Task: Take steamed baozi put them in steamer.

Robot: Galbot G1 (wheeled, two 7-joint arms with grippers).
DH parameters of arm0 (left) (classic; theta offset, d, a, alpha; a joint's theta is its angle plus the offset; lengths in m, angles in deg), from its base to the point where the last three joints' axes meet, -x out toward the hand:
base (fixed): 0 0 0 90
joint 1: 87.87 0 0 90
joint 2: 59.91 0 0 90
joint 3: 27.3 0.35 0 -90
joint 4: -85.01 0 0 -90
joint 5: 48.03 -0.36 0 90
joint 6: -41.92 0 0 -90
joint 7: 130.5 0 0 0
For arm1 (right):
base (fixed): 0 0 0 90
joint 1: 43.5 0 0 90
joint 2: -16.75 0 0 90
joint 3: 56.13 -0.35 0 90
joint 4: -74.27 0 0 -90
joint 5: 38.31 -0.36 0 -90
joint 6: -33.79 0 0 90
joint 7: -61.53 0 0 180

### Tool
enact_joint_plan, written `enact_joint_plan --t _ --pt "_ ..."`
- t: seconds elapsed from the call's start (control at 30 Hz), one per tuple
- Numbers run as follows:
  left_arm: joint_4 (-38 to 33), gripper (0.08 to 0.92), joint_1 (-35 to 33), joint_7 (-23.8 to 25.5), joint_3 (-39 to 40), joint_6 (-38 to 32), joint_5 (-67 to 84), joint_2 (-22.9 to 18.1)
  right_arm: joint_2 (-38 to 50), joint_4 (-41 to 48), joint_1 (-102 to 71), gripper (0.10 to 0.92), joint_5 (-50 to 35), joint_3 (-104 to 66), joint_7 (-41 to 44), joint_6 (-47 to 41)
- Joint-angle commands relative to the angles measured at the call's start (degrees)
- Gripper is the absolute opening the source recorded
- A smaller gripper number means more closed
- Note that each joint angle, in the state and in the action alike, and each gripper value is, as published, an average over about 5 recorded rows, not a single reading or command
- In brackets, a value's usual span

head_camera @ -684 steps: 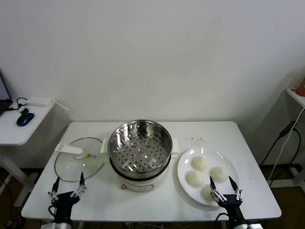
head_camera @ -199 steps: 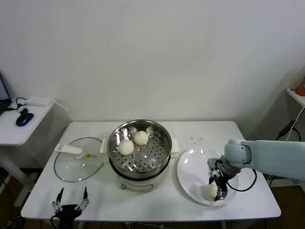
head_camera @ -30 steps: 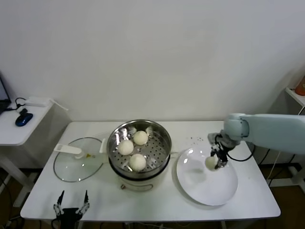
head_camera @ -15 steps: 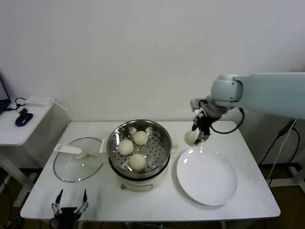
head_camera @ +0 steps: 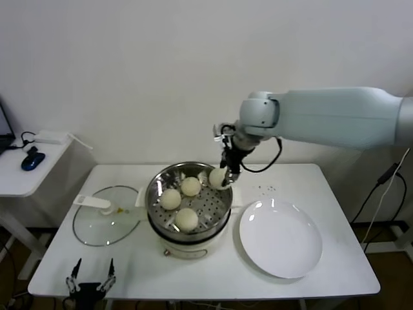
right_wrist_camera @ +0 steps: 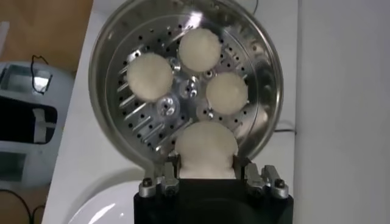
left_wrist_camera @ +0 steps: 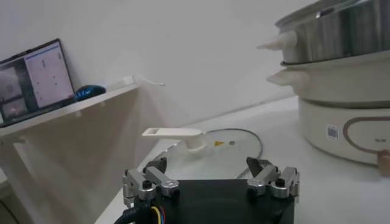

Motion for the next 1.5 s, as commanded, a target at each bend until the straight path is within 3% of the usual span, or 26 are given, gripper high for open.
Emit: enact_joint_plan --t 0.03,0.73,0.83,1.07,1.2,1.3,1.5 --pt "0.38 0.823 -0.13 -0.03 -0.14 -0.21 -0.15 0.11 -3.97 4.78 -10.73 0.580 0.97 -4.99 -2.00 -1.40" --pt "1.04 0.823 0.02 -0.13 -0.08 -0.54 -0.71 -0.36 -2.62 5.96 -15.67 0.586 2.92 -5.94 -3.20 -1.69" --pt "1.04 0.823 -0.02 -0.13 -0.10 -0.54 -0.71 -0.36 -2.55 6.12 -15.26 0.615 2.46 -5.98 -3.48 -1.75" --pt "0.39 0.823 -0.01 -0.02 -0.06 -0.22 -0.69 -0.44 -0.69 4.30 -10.86 0.793 0.18 -4.83 -3.49 -1.83" --pt "-0.07 0.823 -0.13 0.07 0.03 -0.01 -0.79 -0.51 2.63 1.22 -6.83 0.820 -1.53 -3.93 -4.48 -2.21" --pt "-0.28 0.823 -0.32 0.06 0.10 -0.02 -0.88 -0.57 6.46 -1.97 -4.61 0.822 -3.13 -4.26 -8.78 -3.17" --pt "-0.49 0.823 -0.32 0.05 0.42 -0.03 -1.02 -0.89 17.85 -9.36 -8.87 0.823 -4.25 -12.94 -28.81 -3.94"
